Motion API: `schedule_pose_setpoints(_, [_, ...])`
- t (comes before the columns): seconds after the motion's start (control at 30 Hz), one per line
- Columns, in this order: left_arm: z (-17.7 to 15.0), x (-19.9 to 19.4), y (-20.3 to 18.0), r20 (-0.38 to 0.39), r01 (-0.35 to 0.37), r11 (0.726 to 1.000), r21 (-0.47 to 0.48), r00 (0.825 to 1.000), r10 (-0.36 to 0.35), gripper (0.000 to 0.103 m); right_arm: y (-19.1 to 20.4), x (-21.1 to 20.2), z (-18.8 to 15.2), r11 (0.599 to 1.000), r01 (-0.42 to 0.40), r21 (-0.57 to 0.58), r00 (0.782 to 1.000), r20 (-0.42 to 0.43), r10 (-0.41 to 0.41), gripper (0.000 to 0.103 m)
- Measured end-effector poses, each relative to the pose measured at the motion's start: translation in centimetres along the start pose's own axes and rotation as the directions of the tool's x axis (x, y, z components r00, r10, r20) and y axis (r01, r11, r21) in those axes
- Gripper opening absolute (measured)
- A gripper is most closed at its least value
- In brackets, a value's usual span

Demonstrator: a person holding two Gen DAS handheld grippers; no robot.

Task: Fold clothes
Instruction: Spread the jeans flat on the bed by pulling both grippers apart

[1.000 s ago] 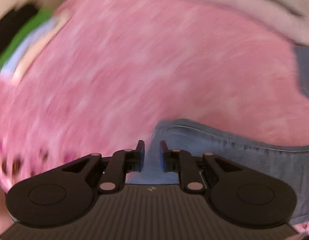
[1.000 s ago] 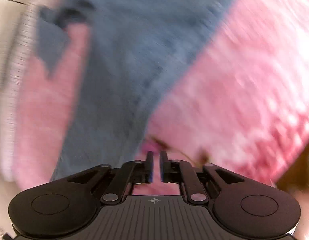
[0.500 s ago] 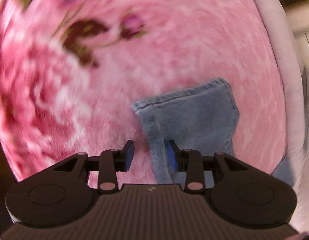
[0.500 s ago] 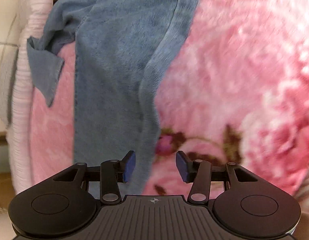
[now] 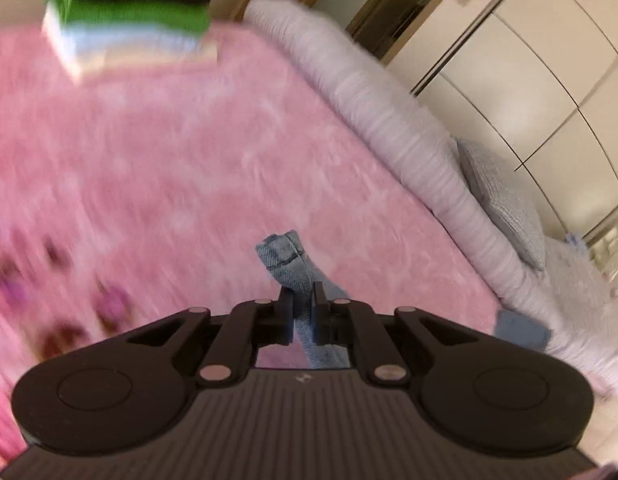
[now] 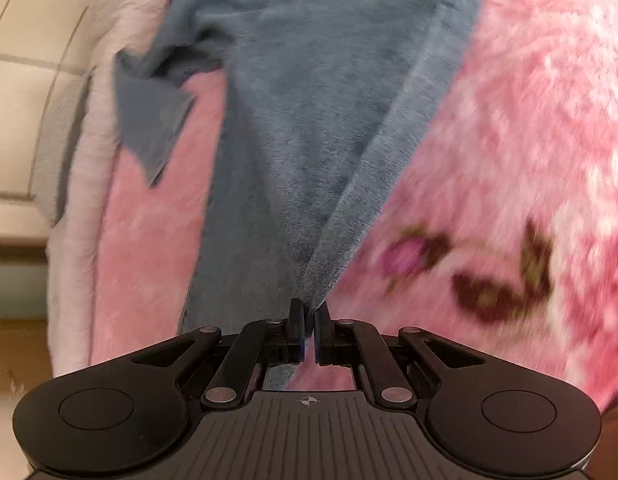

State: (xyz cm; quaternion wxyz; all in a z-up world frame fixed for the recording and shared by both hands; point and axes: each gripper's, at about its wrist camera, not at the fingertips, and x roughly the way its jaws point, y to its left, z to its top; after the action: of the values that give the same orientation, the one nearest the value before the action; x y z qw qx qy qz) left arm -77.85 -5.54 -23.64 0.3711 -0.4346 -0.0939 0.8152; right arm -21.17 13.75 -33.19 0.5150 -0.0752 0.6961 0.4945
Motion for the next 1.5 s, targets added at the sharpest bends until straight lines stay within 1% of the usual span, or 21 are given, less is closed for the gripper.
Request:
schedule_pose_setpoints(0.07, [-0.1,0.0,1.8,0.011,-0.082,0.996,0.046,0.997,0.082,0.007,-0.1,1.2,-1.5,0.999,0.028,-0.025,0.997,-0.066,-0.029,0.003])
schedule_pose_setpoints(0.1, [-0.7,0.9,3.1,-0.026,-0.154,0.986,0.058,0.987,0.156,0.010,-0.2,1.8,-2.3,0.998,0.041,-0.038,0.994,-0.098,-0.044,0.004])
schedule_pose_setpoints(0.13, [-1.3,1.6,4.3,-0.061,-0.218,0.974,0.066,0.973,0.222,0.010,-0.3,2.4,-3.1,0.997,0.053,-0.052,0.990,-0.130,-0.060,0.004])
schedule_pose_setpoints(0.23, [-3.3,2.3,5.3,-0.161,-0.330,0.944,0.020,0.931,0.329,0.007,-0.1,3.9,-4.8,0.984,0.100,-0.147,0.966,-0.223,-0.131,0.011])
schedule_pose_setpoints(0.27, [-3.9,2.4,5.4,-0.184,-0.364,0.931,0.022,0.914,0.362,0.007,-0.1,3.6,-4.9,0.978,0.094,-0.186,0.967,-0.216,-0.134,0.020])
schedule_pose_setpoints(0.33, [-4.6,1.8,3.4,-0.149,-0.408,0.904,0.124,0.893,0.424,0.008,-0.1,2.2,-4.2,0.962,0.103,-0.252,0.978,-0.150,-0.144,0.034])
schedule_pose_setpoints(0.37, [-4.9,1.6,2.5,-0.141,-0.419,0.894,0.159,0.887,0.440,0.009,-0.3,1.5,-3.7,0.954,0.112,-0.279,0.982,-0.116,-0.149,0.037])
schedule_pose_setpoints(0.47, [-6.4,1.9,-0.2,-0.182,-0.375,0.896,0.237,0.889,0.420,0.009,-2.5,-1.5,-0.3,0.952,0.175,-0.250,0.984,0.001,-0.180,0.038])
schedule_pose_setpoints(0.6, [-9.4,3.8,-5.4,-0.268,-0.207,0.943,0.259,0.923,0.276,0.009,-6.3,-4.5,5.5,0.971,0.185,-0.151,0.978,0.123,-0.167,0.039])
schedule_pose_setpoints(0.67, [-11.3,4.7,-8.5,-0.324,-0.108,0.962,0.251,0.927,0.189,0.009,-7.7,-5.3,8.2,0.977,0.170,-0.127,0.974,0.169,-0.148,0.039])
schedule_pose_setpoints(0.7, [-12.5,5.1,-10.1,-0.357,-0.054,0.969,0.242,0.923,0.140,0.009,-8.4,-5.7,9.6,0.980,0.162,-0.115,0.971,0.193,-0.138,0.039])
schedule_pose_setpoints(0.77, [-15.3,5.6,-13.4,-0.423,0.048,0.974,0.223,0.905,0.052,0.009,-9.8,-6.6,12.4,0.985,0.146,-0.092,0.963,0.239,-0.120,0.042])
schedule_pose_setpoints(0.83, [-18.2,5.8,-16.1,-0.462,0.105,0.970,0.220,0.887,0.009,0.009,-11.3,-7.4,15.2,0.989,0.128,-0.070,0.953,0.286,-0.103,0.047])
schedule_pose_setpoints(0.97, [-23.2,5.6,-20.3,-0.500,0.119,0.969,0.218,0.866,0.006,0.009,-14.1,-8.9,20.8,0.996,0.090,-0.028,0.926,0.372,-0.073,0.054])
schedule_pose_setpoints(1.07, [-26.4,5.5,-22.5,-0.504,0.098,0.968,0.230,0.863,0.032,0.009,-14.8,-7.1,24.3,0.997,0.068,-0.023,0.938,0.342,-0.056,0.054])
schedule_pose_setpoints(1.1, [-27.4,5.5,-23.1,-0.504,0.090,0.968,0.236,0.863,0.042,0.009,-15.0,-6.6,25.0,0.998,0.056,-0.033,0.941,0.336,-0.042,0.049])
schedule_pose_setpoints(1.13, [-28.5,5.5,-23.7,-0.504,0.082,0.967,0.242,0.862,0.052,0.009,-14.7,-6.6,25.3,0.997,0.051,-0.062,0.939,0.343,-0.026,0.013])
schedule_pose_setpoints(1.2, [-30.1,5.5,-24.7,-0.507,0.065,0.964,0.257,0.859,0.077,0.009,-13.4,-7.1,25.8,0.982,0.100,-0.159,0.941,0.335,-0.042,0.011])
schedule_pose_setpoints(1.3, [-31.6,5.2,-25.9,-0.512,0.052,0.958,0.281,0.853,0.104,0.009,-12.1,-9.9,25.0,0.956,0.120,-0.267,0.931,0.364,-0.015,0.010])
schedule_pose_setpoints(1.43, [-32.7,5.2,-27.3,-0.527,0.053,0.945,0.323,0.839,0.133,0.009,-11.3,-10.3,26.6,0.950,0.188,-0.248,0.918,0.388,-0.080,0.011])
schedule_pose_setpoints(1.5, [-32.6,5.3,-27.7,-0.529,0.044,0.940,0.338,0.835,0.151,0.009,-10.9,-10.4,27.4,0.946,0.221,-0.239,0.910,0.400,-0.112,0.021])
